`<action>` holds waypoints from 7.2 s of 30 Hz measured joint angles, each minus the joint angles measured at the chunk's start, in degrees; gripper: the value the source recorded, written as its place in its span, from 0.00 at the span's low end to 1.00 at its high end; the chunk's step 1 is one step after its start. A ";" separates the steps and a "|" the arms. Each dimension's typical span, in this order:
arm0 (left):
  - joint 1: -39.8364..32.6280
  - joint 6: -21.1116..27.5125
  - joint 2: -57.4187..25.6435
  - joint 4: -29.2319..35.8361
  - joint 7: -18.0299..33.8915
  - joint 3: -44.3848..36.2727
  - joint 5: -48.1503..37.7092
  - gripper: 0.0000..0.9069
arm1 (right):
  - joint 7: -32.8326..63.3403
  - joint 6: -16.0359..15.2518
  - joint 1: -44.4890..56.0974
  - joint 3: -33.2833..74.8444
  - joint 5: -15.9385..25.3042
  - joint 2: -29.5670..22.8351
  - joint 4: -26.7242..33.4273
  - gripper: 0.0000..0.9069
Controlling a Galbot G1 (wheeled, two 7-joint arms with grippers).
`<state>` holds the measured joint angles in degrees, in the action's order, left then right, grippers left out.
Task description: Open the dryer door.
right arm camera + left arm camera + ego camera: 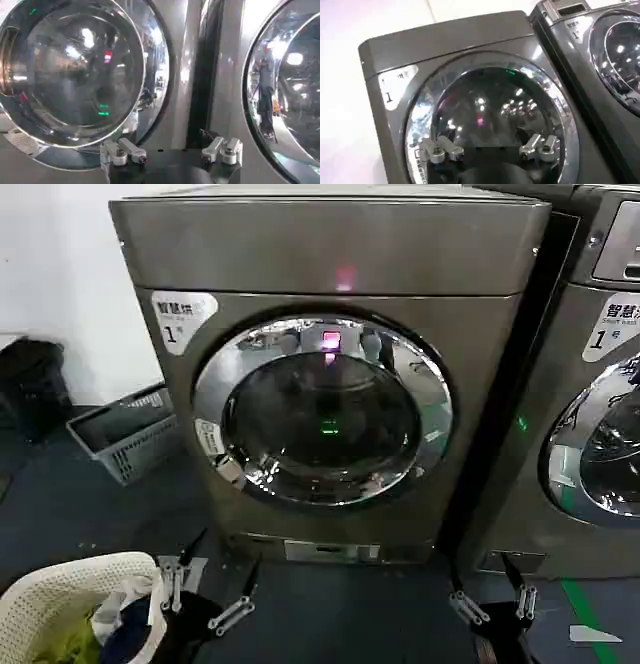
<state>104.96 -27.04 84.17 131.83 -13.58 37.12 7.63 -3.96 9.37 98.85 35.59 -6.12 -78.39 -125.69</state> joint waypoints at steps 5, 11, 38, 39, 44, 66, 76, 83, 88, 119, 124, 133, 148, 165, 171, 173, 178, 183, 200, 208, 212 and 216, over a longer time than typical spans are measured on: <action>0.11 0.06 -0.03 0.00 0.00 0.00 0.01 1.00 | -2.28 -0.59 -1.84 -0.87 -1.63 2.38 0.63 1.00; 0.06 0.15 -0.12 -0.27 -0.03 -0.02 0.09 1.00 | -6.07 -2.22 -5.08 -3.04 -2.52 6.59 1.48 1.00; -0.55 0.44 0.06 0.19 -0.25 0.65 0.04 1.00 | -2.52 -10.10 -41.68 -28.10 -16.18 25.46 10.42 1.00; -0.57 0.47 0.08 0.22 -0.26 0.65 0.04 1.00 | -1.93 -10.39 -43.43 -29.70 -16.16 25.44 10.96 1.00; -0.34 0.44 0.42 0.12 -0.27 1.02 0.04 1.00 | 0.69 -11.08 -50.56 -36.63 -16.20 25.30 13.26 1.00; -0.34 0.48 1.11 0.02 -0.24 1.23 0.26 1.00 | 5.57 -13.82 -67.43 -51.54 -17.83 19.15 21.40 1.00; -0.36 0.55 1.11 -0.11 -0.22 1.36 0.25 1.00 | 6.08 -14.36 -70.53 -55.64 -18.33 16.98 23.50 1.00; -0.37 0.65 1.19 -0.13 -0.22 1.34 0.39 1.00 | 5.53 -14.24 -72.29 -57.65 -19.06 15.41 25.36 1.00; -0.26 0.65 1.15 -0.08 -0.22 1.34 0.38 1.00 | 5.65 -14.21 -73.77 -59.08 -19.13 14.14 27.32 1.00; -0.41 0.52 1.30 -0.91 -0.19 1.24 0.28 1.00 | 7.08 -15.43 -79.34 -63.31 -19.22 6.28 35.69 1.00; -0.61 0.51 1.29 -1.05 -0.18 1.24 0.21 1.00 | 7.08 -15.35 -79.60 -63.32 -19.16 5.05 36.78 1.00; -0.65 0.52 1.22 -1.07 -0.18 1.26 0.10 1.00 | 6.70 -15.06 -80.48 -63.66 -19.02 3.41 38.85 1.00; -0.72 0.49 1.14 -1.15 -0.18 1.23 0.06 1.00 | 5.63 -14.61 -82.06 -64.61 -18.92 1.13 42.68 1.00; -0.81 0.46 0.95 -1.30 -0.19 1.40 -0.27 1.00 | 2.92 -13.83 -83.84 -65.10 -18.87 -0.90 46.50 1.00; -0.73 0.46 0.98 -1.30 -0.20 1.43 -0.29 1.00 | 1.10 -13.13 -84.34 -65.14 -18.92 -1.49 47.93 1.00; -0.73 0.46 0.99 -1.30 -0.19 1.42 -0.28 1.00 | 0.66 -12.98 -84.40 -65.14 -18.93 -1.57 48.25 1.00; -0.83 0.49 1.00 -1.38 -0.19 1.43 -0.28 1.00 | -1.46 -12.44 -84.56 -65.10 -19.14 -1.09 48.23 1.00; -1.04 0.51 0.99 -1.68 -0.19 1.48 -0.31 1.00 | -4.62 -11.48 -84.97 -64.99 -20.96 0.21 47.30 1.00; -1.35 0.77 0.95 -1.91 -0.18 1.90 -0.50 1.00 | -12.15 -8.75 -86.42 -66.94 -24.98 3.80 43.61 1.00; -1.41 0.79 0.91 -1.83 -0.19 2.21 -0.95 1.00 | -14.77 -8.09 -86.16 -67.42 -26.03 5.29 42.13 1.00; -2.33 1.40 0.64 -2.74 -0.27 3.71 -2.59 1.00 | -16.93 -7.64 -86.14 -67.64 -27.18 6.50 40.68 1.00; -3.67 2.77 0.23 -3.09 -0.83 6.85 -5.48 1.00 | -18.60 -7.46 -86.16 -67.87 -27.72 7.59 39.19 1.00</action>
<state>101.30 -24.26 84.40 128.74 -14.41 43.96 2.14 -22.55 1.90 12.69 -32.28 -33.84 -70.80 -86.50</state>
